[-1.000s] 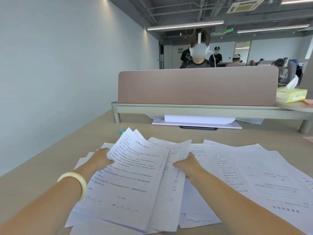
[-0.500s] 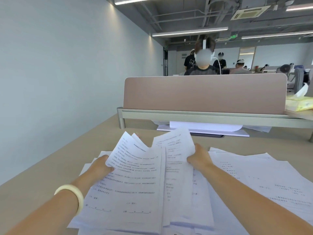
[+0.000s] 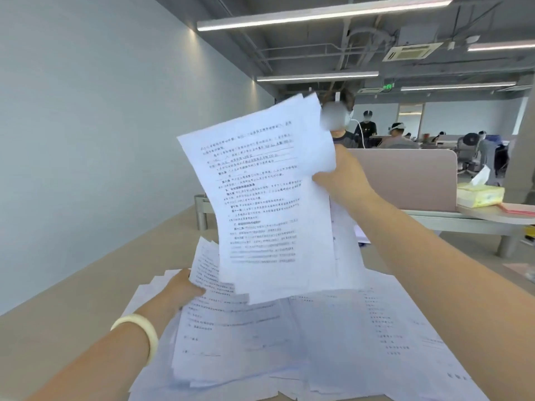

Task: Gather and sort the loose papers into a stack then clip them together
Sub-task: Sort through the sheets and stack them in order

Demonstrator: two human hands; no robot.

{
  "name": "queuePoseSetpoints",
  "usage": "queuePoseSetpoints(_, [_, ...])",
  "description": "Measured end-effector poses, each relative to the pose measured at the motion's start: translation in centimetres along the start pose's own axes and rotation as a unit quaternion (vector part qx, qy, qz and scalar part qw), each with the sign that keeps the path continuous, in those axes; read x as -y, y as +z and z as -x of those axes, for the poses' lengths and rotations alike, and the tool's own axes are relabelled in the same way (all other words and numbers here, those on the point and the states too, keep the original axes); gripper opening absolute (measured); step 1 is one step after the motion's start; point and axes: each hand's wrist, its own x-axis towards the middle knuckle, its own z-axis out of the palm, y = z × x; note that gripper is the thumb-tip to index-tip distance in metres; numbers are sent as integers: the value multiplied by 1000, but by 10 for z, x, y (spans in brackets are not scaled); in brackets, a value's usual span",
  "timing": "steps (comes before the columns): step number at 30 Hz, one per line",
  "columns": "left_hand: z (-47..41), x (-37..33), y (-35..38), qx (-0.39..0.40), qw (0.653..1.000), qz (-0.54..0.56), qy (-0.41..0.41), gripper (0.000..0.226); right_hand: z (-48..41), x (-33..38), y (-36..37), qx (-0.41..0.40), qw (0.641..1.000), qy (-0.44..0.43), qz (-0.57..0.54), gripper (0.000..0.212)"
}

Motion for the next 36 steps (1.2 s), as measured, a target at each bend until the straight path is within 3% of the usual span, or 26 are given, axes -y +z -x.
queuePoseSetpoints(1, [5, 1, -3, 4, 1000, 18, -6, 7, -1, -9, 7, 21, 999, 22, -11, 43])
queuePoseSetpoints(4, [3, 19, -15, -21, 989, 136, -50, 45, 16, -61, 46, 110, 983, 132, -61, 34])
queuePoseSetpoints(8, [5, 24, -13, 12, 967, 233, -102, 43, 39, -138, 99, 171, 946, 258, -98, 61])
queuePoseSetpoints(11, [0, 26, -16, 69, 951, 284, -104, 57, 48, -154, 120, 193, 929, 302, -96, 36])
queuePoseSetpoints(13, [2, 24, -14, 122, 956, 248, -99, 43, 55, -154, 137, 228, 911, 325, -112, 38])
queuePoseSetpoints(15, [5, 22, -7, 148, 974, 159, -67, 31, 62, -153, 155, 258, 895, 340, -127, 59])
queuePoseSetpoints(18, [9, 19, 2, 118, 987, 106, 3, 40, 67, -143, 167, 259, 907, 311, -113, 40])
queuePoseSetpoints(19, [11, 15, 1, 99, 988, 117, 29, 43, 65, -141, 165, 233, 922, 297, -88, 47])
queuePoseSetpoints(21, [17, 7, -5, 56, 981, 167, 80, 42, 59, -147, 158, 168, 945, 280, -16, 84])
queuePoseSetpoints(22, [19, 1, -9, 36, 974, 197, 105, 40, 56, -143, 149, 164, 947, 274, -29, 89])
queuePoseSetpoints(26, [29, -34, -33, -49, 944, 228, 235, 47, 37, -109, 116, 223, 917, 194, -268, 41])
queuePoseSetpoints(30, [42, -72, -49, -124, 909, 241, 317, 56, 23, -64, 95, 161, 928, 93, -324, 39])
queuePoseSetpoints(33, [42, -60, -48, -120, 921, 251, 273, 68, 34, -59, 91, 173, 938, 79, -291, 43])
queuePoseSetpoints(36, [43, -36, -30, -76, 945, 254, 191, 40, 51, -69, 97, 175, 946, 93, -258, 42])
